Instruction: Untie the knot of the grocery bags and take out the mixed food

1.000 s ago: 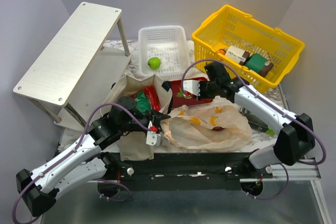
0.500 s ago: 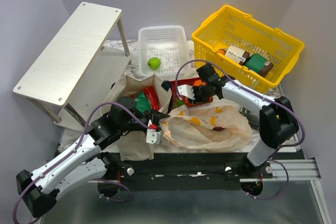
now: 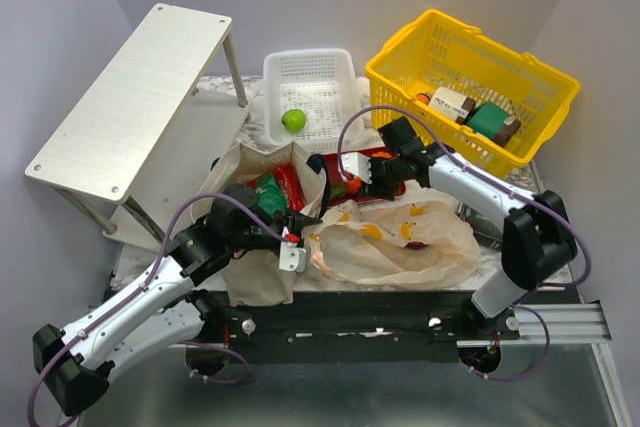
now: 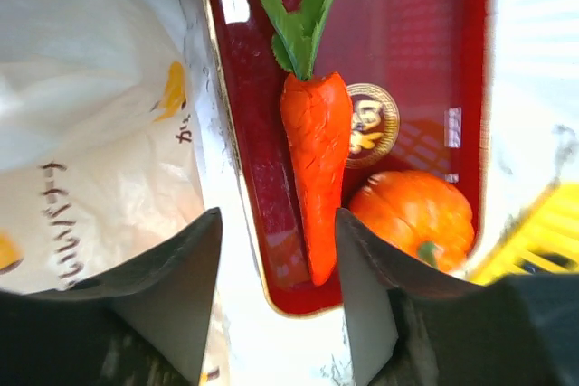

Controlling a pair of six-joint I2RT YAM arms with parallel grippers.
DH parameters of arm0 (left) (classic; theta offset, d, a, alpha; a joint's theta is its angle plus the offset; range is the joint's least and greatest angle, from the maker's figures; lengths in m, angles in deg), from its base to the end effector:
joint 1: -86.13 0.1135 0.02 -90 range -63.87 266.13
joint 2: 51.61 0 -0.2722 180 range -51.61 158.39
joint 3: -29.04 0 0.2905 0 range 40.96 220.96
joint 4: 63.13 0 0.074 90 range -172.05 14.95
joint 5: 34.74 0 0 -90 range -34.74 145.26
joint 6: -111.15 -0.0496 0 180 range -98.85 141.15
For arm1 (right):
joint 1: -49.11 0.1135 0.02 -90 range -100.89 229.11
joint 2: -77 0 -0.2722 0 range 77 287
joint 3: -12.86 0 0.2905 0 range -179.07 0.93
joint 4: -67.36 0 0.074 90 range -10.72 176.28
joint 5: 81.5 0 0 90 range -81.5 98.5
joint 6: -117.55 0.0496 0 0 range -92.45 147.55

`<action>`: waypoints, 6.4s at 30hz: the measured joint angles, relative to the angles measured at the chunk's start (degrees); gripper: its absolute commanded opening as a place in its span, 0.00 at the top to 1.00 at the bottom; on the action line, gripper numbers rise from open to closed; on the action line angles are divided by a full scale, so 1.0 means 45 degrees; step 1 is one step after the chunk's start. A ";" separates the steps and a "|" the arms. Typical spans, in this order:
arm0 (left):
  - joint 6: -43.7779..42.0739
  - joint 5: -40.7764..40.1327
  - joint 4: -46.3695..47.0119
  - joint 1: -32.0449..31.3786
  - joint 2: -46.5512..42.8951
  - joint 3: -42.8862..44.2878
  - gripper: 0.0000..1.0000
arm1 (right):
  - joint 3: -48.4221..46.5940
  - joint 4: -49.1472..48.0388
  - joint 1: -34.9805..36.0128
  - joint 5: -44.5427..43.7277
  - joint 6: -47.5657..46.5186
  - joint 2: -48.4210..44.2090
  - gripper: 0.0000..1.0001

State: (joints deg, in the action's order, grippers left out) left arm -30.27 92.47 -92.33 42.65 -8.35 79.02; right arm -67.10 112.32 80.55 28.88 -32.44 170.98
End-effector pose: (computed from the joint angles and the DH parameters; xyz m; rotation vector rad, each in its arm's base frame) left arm 0.1355 -0.1698 0.2906 1.6621 0.9546 -0.5414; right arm 0.3176 0.2144 0.2114 -1.8926 1.6703 0.2667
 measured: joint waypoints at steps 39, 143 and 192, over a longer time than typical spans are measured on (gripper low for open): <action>0.0690 0.0223 0.0500 0.0063 0.0534 -0.0170 0.48 | 0.6878 0.3347 0.1894 -0.2069 -0.0850 -0.8743 0.82; 0.2171 -0.5192 0.3211 -0.1549 0.4818 0.6946 0.16 | -0.4449 -0.1239 -0.1481 0.6766 1.7369 -0.4255 0.81; 0.3706 -0.4216 -0.4862 0.0199 1.5533 1.4129 0.56 | 0.6756 0.5323 -0.3973 0.1190 0.1375 -1.4095 0.03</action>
State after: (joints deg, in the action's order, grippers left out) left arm -13.59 73.50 -114.21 43.54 61.55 142.61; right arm -36.69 136.28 62.67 34.23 -26.25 107.55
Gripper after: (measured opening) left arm 0.758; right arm 0.973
